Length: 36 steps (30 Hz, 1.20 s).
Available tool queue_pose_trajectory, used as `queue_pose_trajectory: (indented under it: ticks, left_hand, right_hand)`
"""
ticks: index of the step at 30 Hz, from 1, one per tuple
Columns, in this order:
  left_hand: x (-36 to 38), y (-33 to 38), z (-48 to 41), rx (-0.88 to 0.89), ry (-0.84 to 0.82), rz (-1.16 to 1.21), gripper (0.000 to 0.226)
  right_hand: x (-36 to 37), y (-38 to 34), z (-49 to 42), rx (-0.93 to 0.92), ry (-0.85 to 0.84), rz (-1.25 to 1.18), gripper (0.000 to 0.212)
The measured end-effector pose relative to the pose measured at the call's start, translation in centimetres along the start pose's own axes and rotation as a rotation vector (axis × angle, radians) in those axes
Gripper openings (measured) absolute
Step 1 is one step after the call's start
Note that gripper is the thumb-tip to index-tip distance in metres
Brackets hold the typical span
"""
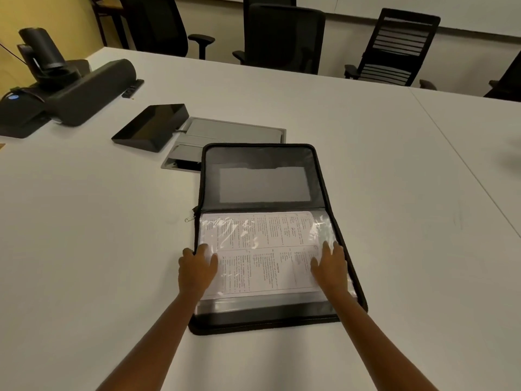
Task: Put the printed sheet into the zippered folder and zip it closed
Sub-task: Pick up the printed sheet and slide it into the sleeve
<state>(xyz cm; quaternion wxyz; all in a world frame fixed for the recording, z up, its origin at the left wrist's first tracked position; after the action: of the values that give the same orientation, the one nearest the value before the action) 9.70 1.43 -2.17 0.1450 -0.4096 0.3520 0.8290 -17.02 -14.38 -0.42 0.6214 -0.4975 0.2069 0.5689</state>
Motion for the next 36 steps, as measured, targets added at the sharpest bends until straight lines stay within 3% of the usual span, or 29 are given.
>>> queue_pose_trajectory:
  ticks: [4, 12, 16, 23, 28, 36]
  left_hand:
    - [1.9, 0.8, 1.8, 0.02, 0.009, 0.051, 0.043]
    - [6.3, 3.9, 4.2, 0.145, -0.073, 0.12, 0.037]
    - [6.8, 5.7, 4.3, 0.256, -0.127, -0.125, 0.038]
    - [1.4, 7.5, 0.4, 0.415, 0.09, -0.551, 0.041]
    - [0.8, 6.0, -3.1, 0.327, -0.147, -0.891, 0.061]
    - [0.8, 5.7, -3.6, 0.327, -0.139, -1.12, 0.051]
  right_hand:
    - [1.3, -1.1, 0.6, -0.015, -0.043, 0.158, 0.051]
    - [4.1, -2.4, 1.2, -0.049, -0.18, 0.024, 0.055]
    - [4.9, -3.9, 1.6, -0.068, -0.194, 0.037, 0.056]
    - [7.2, -8.3, 2.3, -0.14, -0.282, 0.11, 0.066]
    - [8.9, -10.0, 2.1, -0.123, -0.376, 0.201, 0.083]
    - [9.5, -9.3, 2.7, -0.125, -0.393, 0.309, 0.094]
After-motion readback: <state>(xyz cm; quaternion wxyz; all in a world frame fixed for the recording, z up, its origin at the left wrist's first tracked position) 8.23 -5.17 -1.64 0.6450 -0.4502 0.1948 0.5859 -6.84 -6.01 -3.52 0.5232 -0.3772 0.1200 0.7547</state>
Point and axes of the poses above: each hand's wrist, its own z-axis away from the middle knuckle, its own x-axis out of the palm, y = z × x, the point moved 8 cm from there along -z, towards the middle knuckle, and after that the axes turned 15 degrees about -y, right-handed, at the moved point
